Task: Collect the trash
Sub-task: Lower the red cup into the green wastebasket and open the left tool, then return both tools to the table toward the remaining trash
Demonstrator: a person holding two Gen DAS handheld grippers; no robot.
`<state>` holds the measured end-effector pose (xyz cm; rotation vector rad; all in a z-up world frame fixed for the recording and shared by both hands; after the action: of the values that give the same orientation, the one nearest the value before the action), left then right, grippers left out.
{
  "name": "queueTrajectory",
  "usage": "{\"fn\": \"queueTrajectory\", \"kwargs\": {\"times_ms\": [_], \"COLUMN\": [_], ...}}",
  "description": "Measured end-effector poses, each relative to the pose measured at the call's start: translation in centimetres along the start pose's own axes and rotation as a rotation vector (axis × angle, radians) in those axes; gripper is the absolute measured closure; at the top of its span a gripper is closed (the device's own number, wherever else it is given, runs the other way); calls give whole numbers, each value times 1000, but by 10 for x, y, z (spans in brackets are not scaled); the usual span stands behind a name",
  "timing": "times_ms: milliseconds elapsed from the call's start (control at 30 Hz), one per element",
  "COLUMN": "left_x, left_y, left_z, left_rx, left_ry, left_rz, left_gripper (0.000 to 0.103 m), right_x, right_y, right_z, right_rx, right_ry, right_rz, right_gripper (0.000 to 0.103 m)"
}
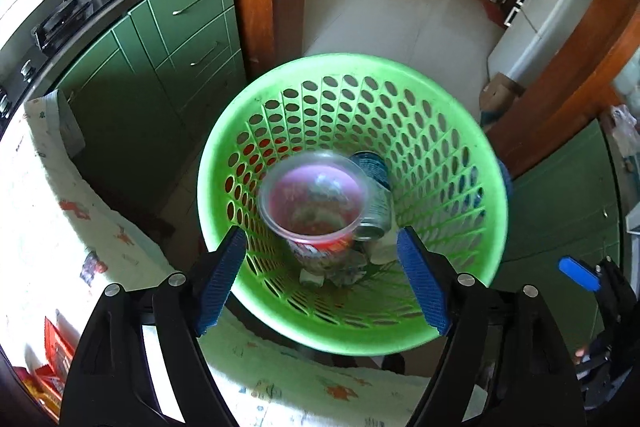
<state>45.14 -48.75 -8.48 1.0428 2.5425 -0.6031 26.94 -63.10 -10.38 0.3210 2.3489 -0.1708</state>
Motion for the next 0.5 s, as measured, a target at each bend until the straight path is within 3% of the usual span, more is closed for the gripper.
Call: {"fn": "queueTrajectory", "kwargs": {"times_ms": [200,500], "left_x": [16,82], "left_y": [-4,3], "left_z": [-44,-126], "left_rx": [2,-5], "left_ry": [-69,-159], "left_rz": [18,5], "left_gripper": [26,26], "right_x": [2,7], "right_y": [13,46], "right_z": [-21,-60], "right_rx": [-4,-49], "right_ry": [-26,-64], "right_rz": [0,17], "right_gripper": [28,25]}}
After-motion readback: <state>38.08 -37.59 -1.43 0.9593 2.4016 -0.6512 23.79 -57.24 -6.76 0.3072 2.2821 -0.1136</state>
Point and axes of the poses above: each gripper's, at about its wrist camera, not at the fingertips, and z roughly the way its jaws point, y to its left, x to its underside, the point moved 3 cm from there along z, roughly the way its jaws point, and after that the axes turned 10 degrees about x, right-handed, at the moved point
